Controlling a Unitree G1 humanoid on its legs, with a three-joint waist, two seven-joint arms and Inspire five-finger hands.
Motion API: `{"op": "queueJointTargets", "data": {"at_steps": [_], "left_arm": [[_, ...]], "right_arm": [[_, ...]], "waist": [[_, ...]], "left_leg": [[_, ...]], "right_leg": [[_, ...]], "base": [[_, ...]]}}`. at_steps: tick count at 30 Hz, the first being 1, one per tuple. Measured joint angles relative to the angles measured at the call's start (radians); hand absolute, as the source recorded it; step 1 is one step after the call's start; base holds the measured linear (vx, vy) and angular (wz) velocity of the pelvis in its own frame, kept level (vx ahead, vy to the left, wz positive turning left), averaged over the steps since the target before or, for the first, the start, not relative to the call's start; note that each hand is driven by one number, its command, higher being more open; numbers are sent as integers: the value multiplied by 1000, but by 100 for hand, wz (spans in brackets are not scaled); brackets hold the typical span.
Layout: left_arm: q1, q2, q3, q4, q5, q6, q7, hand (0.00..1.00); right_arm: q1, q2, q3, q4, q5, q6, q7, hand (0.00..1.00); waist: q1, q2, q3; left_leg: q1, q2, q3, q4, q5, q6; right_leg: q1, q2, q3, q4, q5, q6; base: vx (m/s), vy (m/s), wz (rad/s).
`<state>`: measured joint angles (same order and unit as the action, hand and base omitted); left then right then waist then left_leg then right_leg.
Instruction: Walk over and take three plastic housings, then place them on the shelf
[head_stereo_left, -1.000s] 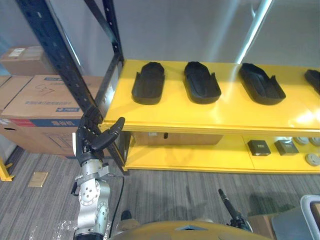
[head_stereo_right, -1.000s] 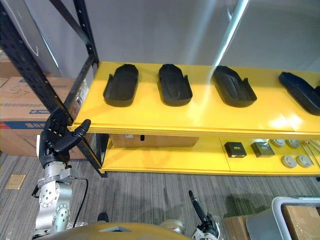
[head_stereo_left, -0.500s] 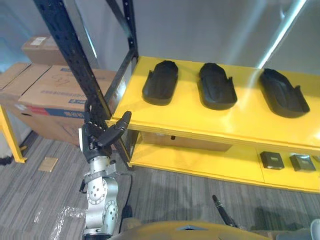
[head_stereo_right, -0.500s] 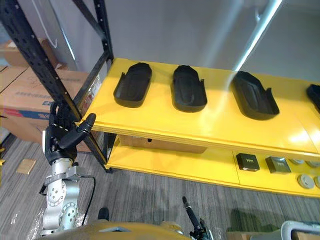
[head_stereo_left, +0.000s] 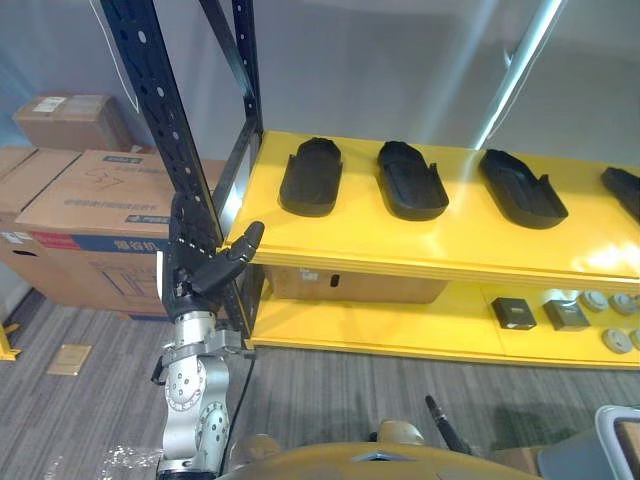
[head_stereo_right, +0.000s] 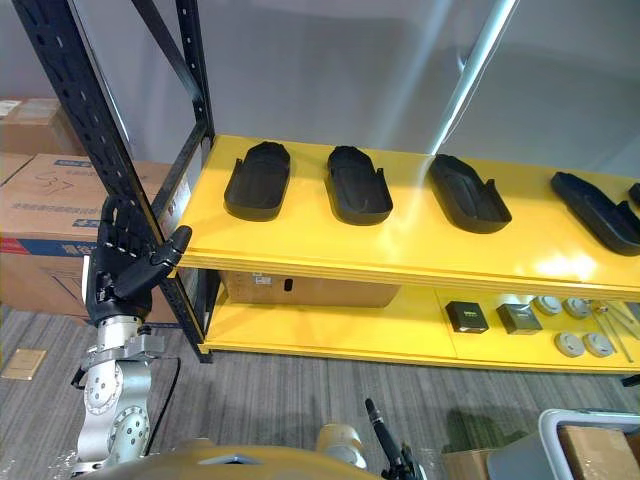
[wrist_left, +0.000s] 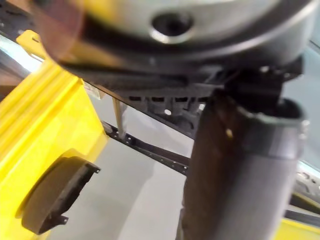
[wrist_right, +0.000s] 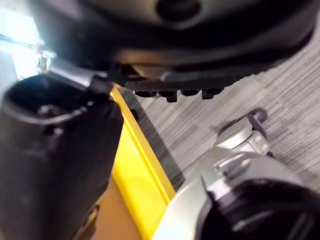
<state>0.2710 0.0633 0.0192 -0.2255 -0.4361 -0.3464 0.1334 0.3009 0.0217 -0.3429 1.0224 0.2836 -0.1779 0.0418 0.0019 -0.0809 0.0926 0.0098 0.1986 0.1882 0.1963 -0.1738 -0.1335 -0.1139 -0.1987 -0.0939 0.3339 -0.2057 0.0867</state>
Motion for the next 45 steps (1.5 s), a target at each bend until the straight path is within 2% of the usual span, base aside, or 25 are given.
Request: {"op": "queueJointTargets", "data": {"at_steps": [1,2,3,6,8,9,11,14,16,17,18,19,20,21,23,25,26,27,30,32,33,37,38,41,45], "left_arm": [[-4,-5,11,-16,-6,0,2,100],[-5,-16,5,-26,-7,0,3,100],[0,-38,-12,-42,-7,0,4,100],[1,-51,-32,-53,-6,1,10,100],[1,-52,-47,-59,4,2,11,100],[1,-51,-51,-57,4,4,19,100],[-1,-46,-46,-54,4,8,33,100],[24,-58,-18,-46,4,-1,68,100],[25,-61,23,-45,2,-1,84,100],[26,-67,40,-44,2,-2,90,100],[35,-69,52,-42,2,-6,95,100],[41,-69,57,-36,2,-15,96,100],[42,-69,56,-14,2,-31,96,100],[54,-69,59,0,2,-52,96,100],[64,-70,59,0,2,-69,96,100],[67,-63,76,-7,1,-86,89,100],[69,-64,75,-13,1,-85,81,100],[70,-59,75,-16,-10,-83,52,100],[76,-17,76,-13,-74,-41,-61,100],[87,41,63,-12,-76,25,-192,100],[83,110,5,-9,-73,99,-284,100],[75,147,-97,26,-77,199,-430,100],[71,148,-125,42,-76,232,-468,100],[73,155,-134,48,-72,280,-544,100],[98,274,-137,3,-108,352,-676,100]], "right_arm": [[-4,4,16,14,-6,10,1,100],[-1,2,24,13,-5,11,4,100],[5,-29,33,14,-4,14,17,100],[4,-32,40,15,18,15,-4,100],[-4,-46,28,15,34,15,-15,100],[-15,-51,18,14,39,13,-16,100],[-38,-54,-4,18,39,12,-14,100],[-44,-53,-19,31,37,13,-2,100],[-59,-60,-22,31,36,12,6,100],[-59,-68,-33,31,37,11,15,100],[-52,-72,-43,33,37,11,16,100],[-51,-73,-44,32,37,11,16,100],[-47,-72,-51,29,38,10,15,100],[-43,-84,-70,28,38,10,12,100],[-40,-102,-76,26,36,7,12,100],[-50,-96,-78,14,34,6,0,100],[-51,-95,-77,4,33,7,-5,100],[-54,-94,-78,-5,23,7,-8,100],[-55,-89,-78,-3,-22,10,0,100],[-57,-86,-77,4,-55,12,5,100],[-65,-85,-75,7,-84,13,10,100],[-83,-85,-56,21,-84,13,14,100],[-79,-83,-47,30,-84,14,12,100],[-56,-82,-41,44,-96,15,5,100],[-48,-95,-41,50,-95,16,-6,100]], "waist": [[-5,-15,-5],[-6,-2,-1],[3,32,8],[0,33,-33],[3,51,-44],[6,70,-54],[14,75,-50],[30,68,-36],[35,95,-11],[42,118,4],[48,119,14],[51,117,18],[55,116,20],[61,110,20],[71,115,21],[78,105,13],[77,100,14],[78,95,16],[79,85,17],[77,92,18],[65,94,12],[14,121,10],[1,115,13],[-4,115,14],[5,121,9]], "left_leg": [[6,0,5,-5,28,-16],[-5,19,6,26,22,-15],[4,53,8,23,31,-51],[57,66,15,-105,62,-50],[73,89,22,-146,99,-44],[72,96,17,-144,113,-21],[63,92,19,-94,128,28],[-36,105,-8,143,123,82],[-135,148,-77,365,133,96],[-195,172,-134,507,170,143],[-244,185,-175,608,250,148],[-266,190,-183,645,259,138],[-283,180,-175,674,197,108],[-274,129,-146,569,102,95],[-226,74,-126,349,117,87],[-121,32,-98,118,148,29],[-94,25,-79,56,145,21],[-59,16,-49,-25,156,-15],[-19,-46,-27,-121,199,15],[0,-75,-20,-179,228,27],[14,-89,-16,-225,246,32],[27,-103,-5,-285,277,40],[29,-106,1,-285,277,41],[27,-106,-1,-285,275,41],[28,-103,-5,-285,275,38]], "right_leg": [[-4,-16,-26,-4,24,25],[0,-12,-50,2,30,27],[20,13,-74,12,33,30],[39,31,-105,-6,38,23],[45,64,-110,-12,40,19],[48,77,-106,-22,38,12],[54,79,-89,-31,36,7],[103,80,-78,-78,40,-3],[128,116,-75,-84,32,-32],[152,142,-66,-84,18,-54],[177,155,-57,-91,12,-67],[191,154,-55,-98,11,-71],[210,151,-53,-109,10,-74],[218,132,-51,-123,16,-64],[208,127,-42,-128,20,-58],[195,113,-27,-131,20,-47],[193,107,-28,-135,22,-38],[190,92,-28,-143,28,-25],[193,45,-22,-168,51,12],[195,23,-24,-185,63,31],[190,14,-25,-196,72,32],[175,9,-9,-219,82,38],[176,9,-6,-226,82,38],[177,12,-10,-233,85,37],[192,16,-19,-257,99,42]], "base": [[85,-183,40],[93,-187,37],[81,-160,28],[137,-147,31],[141,-81,13],[134,-56,-5],[217,-48,-21],[162,-62,-5],[127,-76,-13],[128,-52,-27],[139,-29,-26],[172,-8,-15],[166,12,-8],[149,10,-7],[103,60,-17],[83,104,-12],[38,101,7],[7,136,0],[-10,122,2],[-62,128,6],[-79,98,-4],[-56,68,-13],[7,42,-14],[36,8,-1],[99,-21,3]]}}
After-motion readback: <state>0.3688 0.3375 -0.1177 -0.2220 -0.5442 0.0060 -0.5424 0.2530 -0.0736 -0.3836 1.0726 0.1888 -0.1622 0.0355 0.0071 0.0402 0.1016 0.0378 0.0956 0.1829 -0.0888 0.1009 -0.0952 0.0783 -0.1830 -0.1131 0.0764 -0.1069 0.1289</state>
